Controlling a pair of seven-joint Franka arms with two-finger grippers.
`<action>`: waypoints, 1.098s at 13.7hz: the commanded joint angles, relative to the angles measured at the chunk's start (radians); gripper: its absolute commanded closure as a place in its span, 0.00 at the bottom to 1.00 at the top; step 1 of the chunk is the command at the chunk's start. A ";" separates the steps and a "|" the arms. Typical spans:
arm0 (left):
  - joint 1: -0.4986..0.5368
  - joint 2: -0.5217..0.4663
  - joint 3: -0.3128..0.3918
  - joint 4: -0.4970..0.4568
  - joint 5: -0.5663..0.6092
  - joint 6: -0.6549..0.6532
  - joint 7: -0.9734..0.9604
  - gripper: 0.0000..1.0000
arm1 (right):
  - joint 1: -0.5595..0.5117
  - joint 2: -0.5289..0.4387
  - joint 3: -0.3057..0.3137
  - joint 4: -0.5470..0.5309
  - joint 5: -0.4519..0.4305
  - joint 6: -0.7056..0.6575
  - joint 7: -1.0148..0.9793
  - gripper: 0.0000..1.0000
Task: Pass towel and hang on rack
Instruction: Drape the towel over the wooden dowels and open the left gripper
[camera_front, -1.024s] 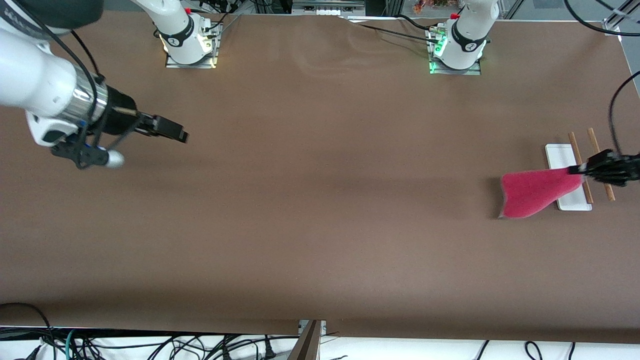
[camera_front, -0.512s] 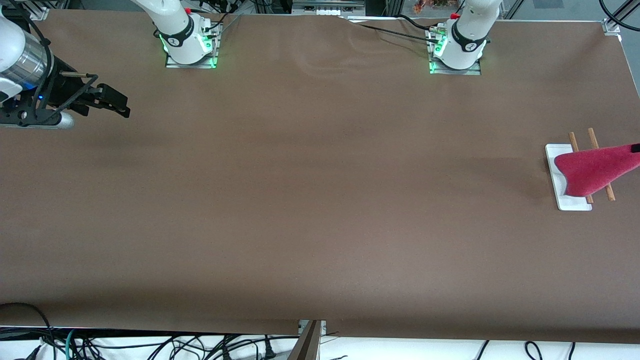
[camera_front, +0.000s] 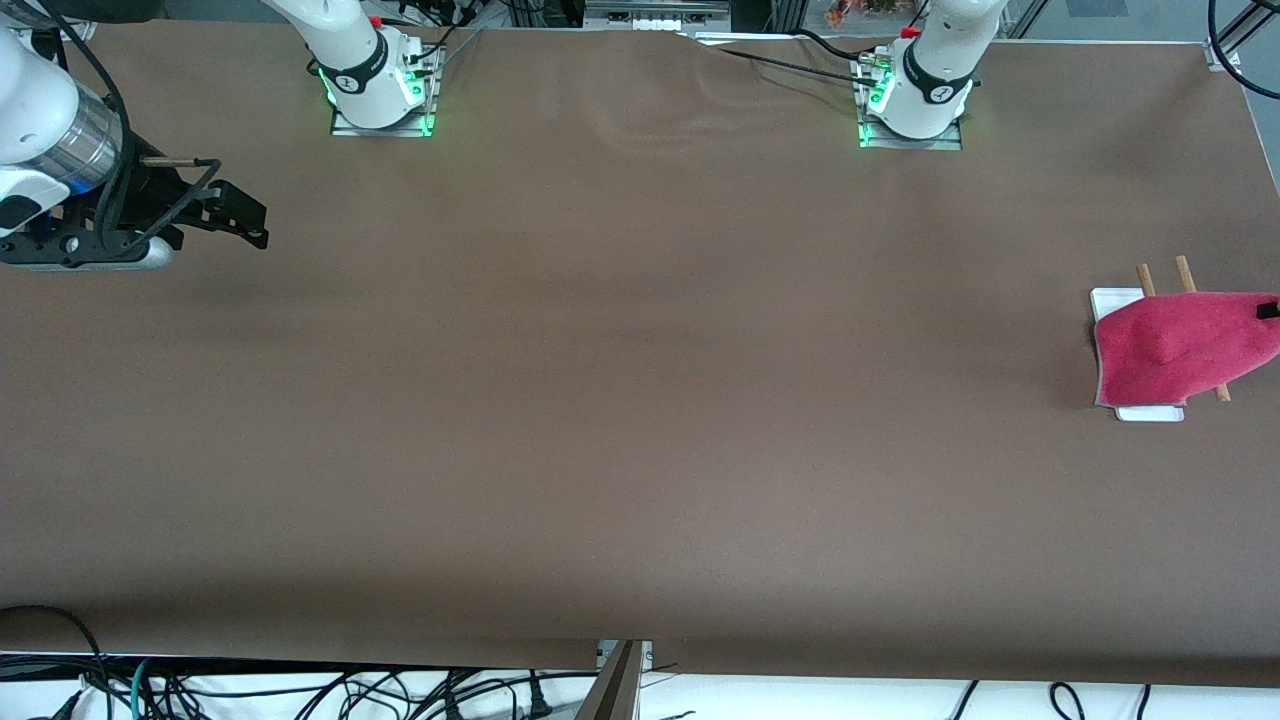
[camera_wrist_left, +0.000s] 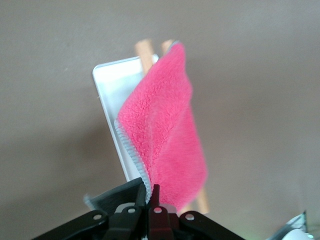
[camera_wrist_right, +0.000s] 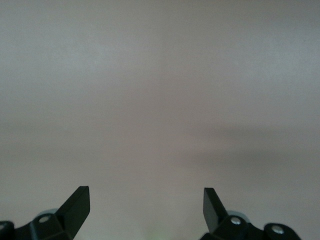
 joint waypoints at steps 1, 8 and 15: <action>-0.002 0.017 -0.012 0.005 0.007 0.033 0.025 1.00 | 0.005 0.001 0.000 -0.001 -0.019 0.014 -0.007 0.00; 0.009 0.098 -0.012 0.004 0.018 0.163 0.031 0.48 | 0.008 0.024 -0.001 0.042 -0.032 0.017 -0.009 0.00; -0.100 -0.018 -0.019 0.019 0.074 0.130 -0.125 0.00 | 0.008 0.044 -0.001 0.082 -0.009 0.019 -0.007 0.00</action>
